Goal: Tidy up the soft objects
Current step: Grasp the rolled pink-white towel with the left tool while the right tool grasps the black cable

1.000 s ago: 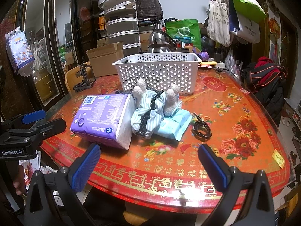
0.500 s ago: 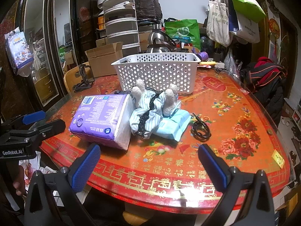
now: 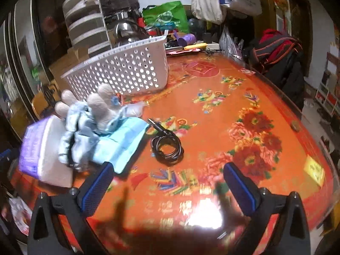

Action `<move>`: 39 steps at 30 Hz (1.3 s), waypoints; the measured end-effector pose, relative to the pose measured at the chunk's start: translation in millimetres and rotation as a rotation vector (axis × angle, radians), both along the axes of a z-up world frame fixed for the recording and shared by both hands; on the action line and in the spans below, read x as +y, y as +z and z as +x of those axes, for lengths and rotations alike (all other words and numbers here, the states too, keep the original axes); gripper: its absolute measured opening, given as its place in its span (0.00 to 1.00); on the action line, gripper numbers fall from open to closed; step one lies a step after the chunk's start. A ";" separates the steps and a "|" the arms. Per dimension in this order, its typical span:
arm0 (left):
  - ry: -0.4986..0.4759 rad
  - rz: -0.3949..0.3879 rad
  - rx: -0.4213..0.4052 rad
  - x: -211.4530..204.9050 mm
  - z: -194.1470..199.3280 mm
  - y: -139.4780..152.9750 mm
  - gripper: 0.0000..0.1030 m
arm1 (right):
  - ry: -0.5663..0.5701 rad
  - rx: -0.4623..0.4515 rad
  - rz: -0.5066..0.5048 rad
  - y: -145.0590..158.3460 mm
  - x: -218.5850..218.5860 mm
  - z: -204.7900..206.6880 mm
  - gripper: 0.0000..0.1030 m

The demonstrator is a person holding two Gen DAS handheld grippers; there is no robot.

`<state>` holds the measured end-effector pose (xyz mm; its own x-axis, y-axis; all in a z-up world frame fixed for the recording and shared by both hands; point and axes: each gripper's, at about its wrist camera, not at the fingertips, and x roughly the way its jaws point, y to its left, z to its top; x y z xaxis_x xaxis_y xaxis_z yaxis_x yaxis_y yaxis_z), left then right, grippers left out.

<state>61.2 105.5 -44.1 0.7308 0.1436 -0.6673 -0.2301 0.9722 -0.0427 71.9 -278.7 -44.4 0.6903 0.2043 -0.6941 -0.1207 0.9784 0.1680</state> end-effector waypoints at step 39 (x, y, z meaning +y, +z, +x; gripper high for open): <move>-0.112 -0.036 0.100 9.5 81.9 -48.5 0.30 | 0.148 0.054 -0.168 -21.0 25.3 48.4 0.34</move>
